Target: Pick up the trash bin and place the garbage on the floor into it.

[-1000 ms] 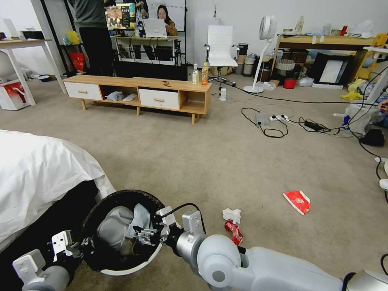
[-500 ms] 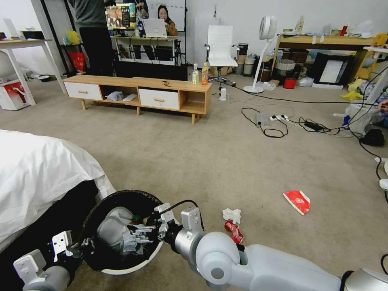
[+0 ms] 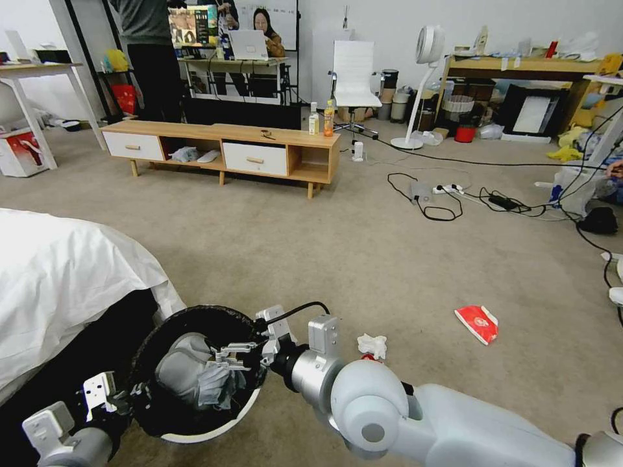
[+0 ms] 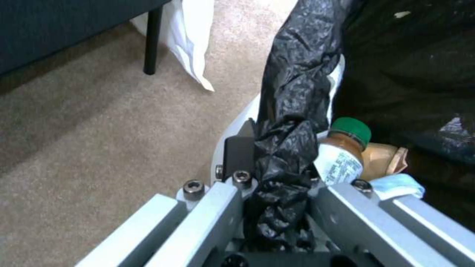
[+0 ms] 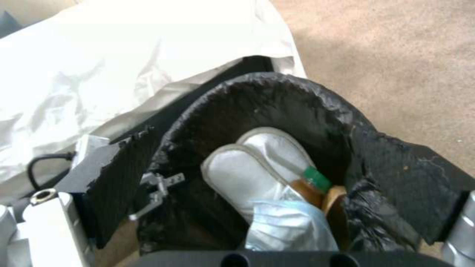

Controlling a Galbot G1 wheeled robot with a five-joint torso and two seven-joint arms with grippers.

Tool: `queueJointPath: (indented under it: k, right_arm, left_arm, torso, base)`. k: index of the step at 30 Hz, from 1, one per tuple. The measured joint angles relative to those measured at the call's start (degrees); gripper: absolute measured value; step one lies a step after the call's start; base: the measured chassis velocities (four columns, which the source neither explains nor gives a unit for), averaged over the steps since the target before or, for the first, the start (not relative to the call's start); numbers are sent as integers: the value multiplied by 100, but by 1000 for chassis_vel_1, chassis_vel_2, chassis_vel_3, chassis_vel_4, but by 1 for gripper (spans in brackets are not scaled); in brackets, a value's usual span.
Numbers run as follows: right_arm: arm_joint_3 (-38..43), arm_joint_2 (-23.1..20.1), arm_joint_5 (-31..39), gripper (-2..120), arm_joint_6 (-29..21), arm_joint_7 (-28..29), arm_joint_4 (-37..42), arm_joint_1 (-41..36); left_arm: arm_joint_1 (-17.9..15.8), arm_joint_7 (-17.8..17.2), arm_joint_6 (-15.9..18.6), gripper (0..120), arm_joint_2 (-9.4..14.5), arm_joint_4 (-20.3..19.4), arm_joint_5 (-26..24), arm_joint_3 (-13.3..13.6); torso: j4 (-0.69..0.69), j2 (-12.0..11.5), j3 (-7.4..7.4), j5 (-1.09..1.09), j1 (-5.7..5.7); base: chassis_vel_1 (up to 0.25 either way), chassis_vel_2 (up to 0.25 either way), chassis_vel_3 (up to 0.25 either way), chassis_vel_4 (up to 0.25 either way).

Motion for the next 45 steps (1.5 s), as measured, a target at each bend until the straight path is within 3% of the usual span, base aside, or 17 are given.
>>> queueJointPath:
  k: [8,17,22,24,31,37,45]
  right_arm:
    - [273,-77,5,100,7,-24,181,-81]
    - [1960,-634,-459,100,264,-298,497,-786]
    - [2846,-895,-1157,100,726,-406,718,-1311]
    - [3626,-1002,-1529,100,869,-490,880,-1796]
    - [4689,-951,-1911,100,1134,-575,941,-2372]
    - [6045,-854,-3082,100,1582,-824,959,-3510]
    - [6725,-779,-4294,100,2034,-1243,1083,-4749]
  left_arm:
    - [33,2,0,1,-2,-30,8,-8]
    - [89,3,1,1,23,-52,54,-88]
    - [148,7,1,1,11,-53,116,-187]
    - [188,11,2,1,-10,-53,171,-268]
    - [330,16,2,1,-128,-159,221,-427]
    - [384,14,2,1,-255,-201,341,-457]
    - [377,14,2,1,-292,-202,403,-411]
  torso:
    - [0,0,0,0,0]
    - [-1,0,0,1,0]
    - [2,0,0,1,0]
    - [-3,0,0,0,0]
    - [4,0,0,0,0]
    - [0,0,-1,0,0]
    - [-2,0,-1,1,0]
  base:
    - [0,0,0,0]
    - [0,0,0,0]
    - [0,0,0,0]
    - [0,0,0,0]
    - [0,0,0,0]
    - [0,0,0,0]
    - [0,0,0,0]
